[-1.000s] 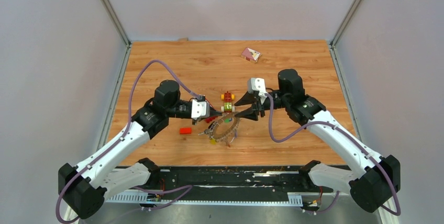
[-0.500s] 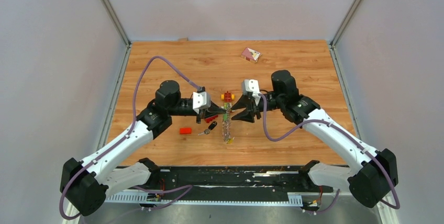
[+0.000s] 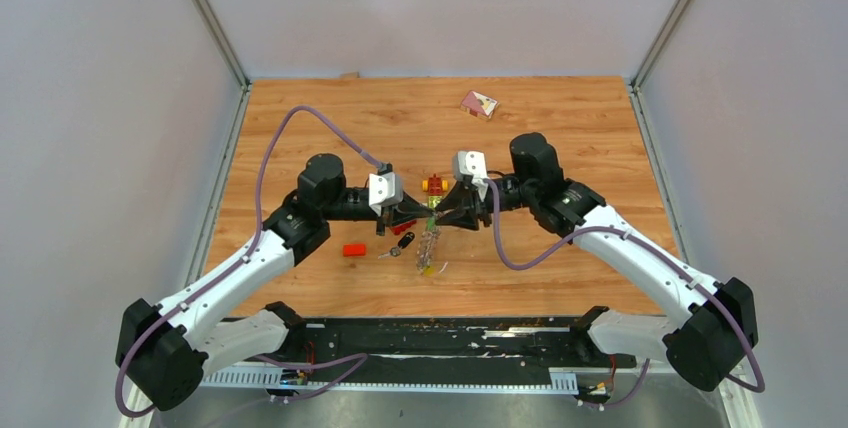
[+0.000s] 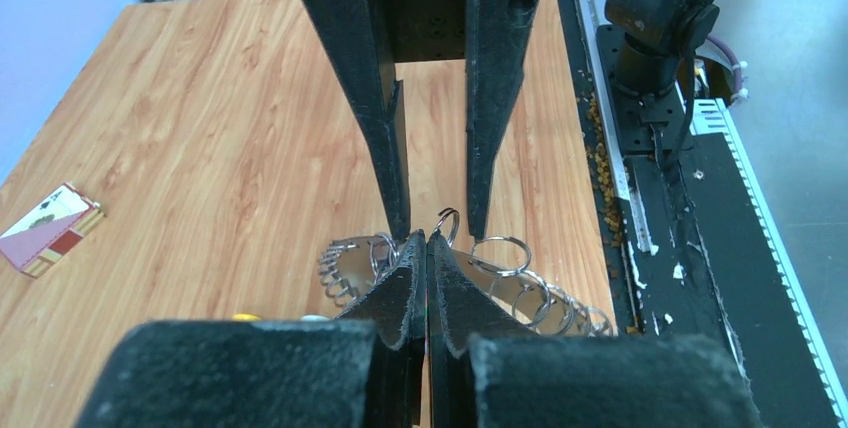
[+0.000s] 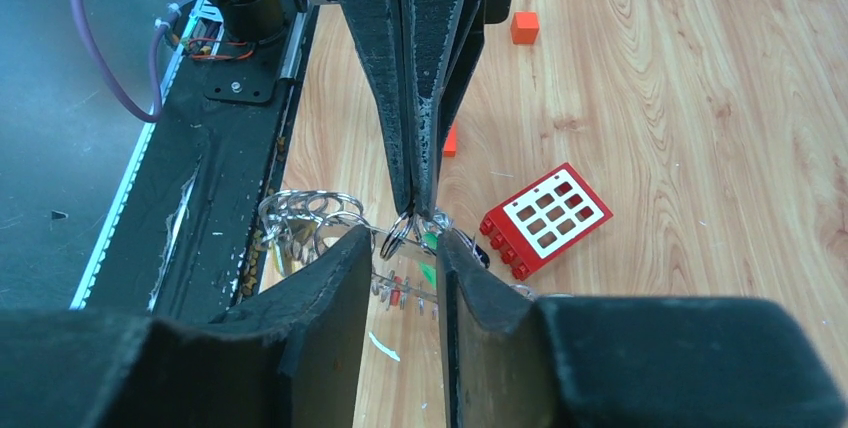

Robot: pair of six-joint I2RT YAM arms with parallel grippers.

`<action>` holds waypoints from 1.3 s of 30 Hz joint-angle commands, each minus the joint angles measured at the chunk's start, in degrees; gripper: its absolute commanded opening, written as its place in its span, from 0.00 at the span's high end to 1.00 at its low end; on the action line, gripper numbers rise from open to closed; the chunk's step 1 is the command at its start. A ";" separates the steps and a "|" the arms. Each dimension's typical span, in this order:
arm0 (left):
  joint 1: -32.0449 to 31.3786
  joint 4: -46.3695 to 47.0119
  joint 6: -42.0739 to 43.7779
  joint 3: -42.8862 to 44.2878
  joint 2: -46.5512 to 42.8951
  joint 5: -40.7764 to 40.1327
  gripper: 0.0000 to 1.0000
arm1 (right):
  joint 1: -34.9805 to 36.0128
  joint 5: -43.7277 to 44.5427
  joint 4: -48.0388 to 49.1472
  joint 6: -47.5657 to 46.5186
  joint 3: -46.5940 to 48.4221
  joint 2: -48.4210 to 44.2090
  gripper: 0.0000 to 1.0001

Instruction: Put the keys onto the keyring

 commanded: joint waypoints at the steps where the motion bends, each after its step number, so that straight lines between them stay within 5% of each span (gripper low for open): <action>1: -0.16 4.96 -2.00 0.31 -0.28 1.01 1.00 | 0.83 1.07 1.71 -0.04 2.54 0.67 0.74; 12: -0.11 4.75 -1.81 -0.29 -0.54 1.53 1.00 | 0.87 4.41 1.52 -0.30 2.61 0.26 0.99; 24: -0.19 2.25 1.44 -0.89 -0.59 1.13 1.00 | 0.87 7.17 0.69 -2.65 2.39 -1.10 1.00; 32: -0.12 -3.16 5.56 2.19 1.77 1.04 0.70 | 1.18 7.80 -0.02 -3.00 2.72 -0.96 1.00; 39: -0.25 -3.29 5.80 2.77 2.86 0.96 0.65 | 1.56 7.81 -0.09 -2.98 2.81 -0.86 1.00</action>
